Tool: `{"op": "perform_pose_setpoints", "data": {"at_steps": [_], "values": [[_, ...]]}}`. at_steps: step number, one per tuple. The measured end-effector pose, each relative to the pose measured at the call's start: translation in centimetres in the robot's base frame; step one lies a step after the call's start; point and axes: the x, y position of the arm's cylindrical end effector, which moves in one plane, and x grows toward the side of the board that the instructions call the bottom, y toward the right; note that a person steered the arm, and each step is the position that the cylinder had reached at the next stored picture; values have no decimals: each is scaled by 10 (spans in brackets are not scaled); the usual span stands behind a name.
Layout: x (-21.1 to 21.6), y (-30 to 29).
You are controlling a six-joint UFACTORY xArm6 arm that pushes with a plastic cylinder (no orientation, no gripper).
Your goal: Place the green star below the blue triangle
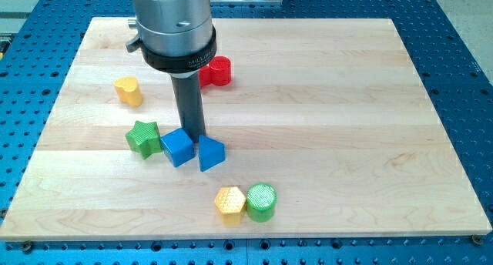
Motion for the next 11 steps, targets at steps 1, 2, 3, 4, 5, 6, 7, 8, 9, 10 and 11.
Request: {"op": "perform_pose_setpoints", "data": {"at_steps": [1,2,3,4,5,6,7,8,9,10,11], "values": [[0,-1],[-3,-17],[-3,-47],[-6,-69],[-11,-84],[-17,-95],[-19,-110],[-14,-114],[8,-115],[34,-123],[50,-131]]}}
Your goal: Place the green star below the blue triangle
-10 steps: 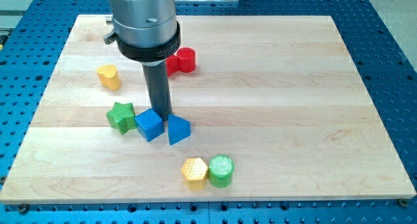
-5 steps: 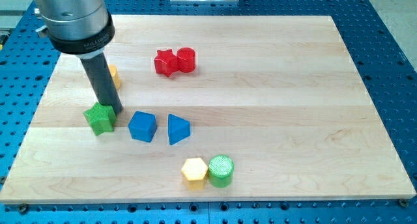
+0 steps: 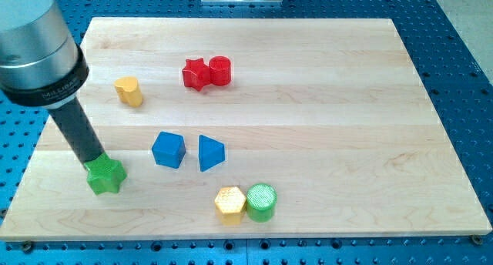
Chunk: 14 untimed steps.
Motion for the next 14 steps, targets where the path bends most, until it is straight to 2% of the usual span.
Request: {"op": "perform_pose_setpoints", "data": {"at_steps": [2,3,6,7,9,10,12,14], "values": [[3,-56],[23,-47],[17,87],[17,100],[23,60],[52,66],[46,145],[42,133]]}}
